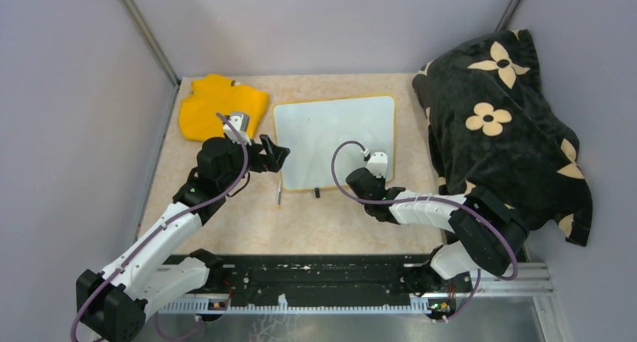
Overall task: Write a sentence on the whiteboard
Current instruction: Move the whiteboard stand to the center of the board, then open the whiteboard marker at the center of the board.
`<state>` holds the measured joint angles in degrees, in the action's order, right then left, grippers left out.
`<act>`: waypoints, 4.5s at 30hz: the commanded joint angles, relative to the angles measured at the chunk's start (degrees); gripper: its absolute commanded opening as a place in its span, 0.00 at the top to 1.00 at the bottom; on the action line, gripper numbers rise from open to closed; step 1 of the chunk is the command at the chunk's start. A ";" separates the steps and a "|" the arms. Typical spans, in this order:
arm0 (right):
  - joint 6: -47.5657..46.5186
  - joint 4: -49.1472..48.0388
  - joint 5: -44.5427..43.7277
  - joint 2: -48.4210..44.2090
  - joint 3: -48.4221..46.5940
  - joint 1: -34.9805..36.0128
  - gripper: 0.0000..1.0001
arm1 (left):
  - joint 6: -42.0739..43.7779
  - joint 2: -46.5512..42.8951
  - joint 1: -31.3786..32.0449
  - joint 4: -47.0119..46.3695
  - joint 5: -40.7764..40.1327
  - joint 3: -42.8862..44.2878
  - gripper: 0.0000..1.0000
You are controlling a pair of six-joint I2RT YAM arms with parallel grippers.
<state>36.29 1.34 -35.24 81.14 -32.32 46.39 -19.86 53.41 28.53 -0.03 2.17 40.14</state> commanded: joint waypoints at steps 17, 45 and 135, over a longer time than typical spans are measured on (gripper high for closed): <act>-0.69 -2.95 1.21 -5.00 -0.08 0.09 0.47 | -0.07 -0.52 0.29 -1.84 -0.34 -0.46 0.01; -8.79 -4.80 13.23 -44.87 10.20 1.64 0.34 | -8.57 1.30 0.47 19.12 1.72 -3.24 0.01; -9.00 6.77 9.50 -54.60 10.00 1.63 0.37 | -9.98 24.90 17.81 37.86 -19.07 9.55 0.11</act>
<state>27.05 8.71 -24.58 27.16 -21.43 47.51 -35.11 75.02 46.04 38.39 -16.97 46.98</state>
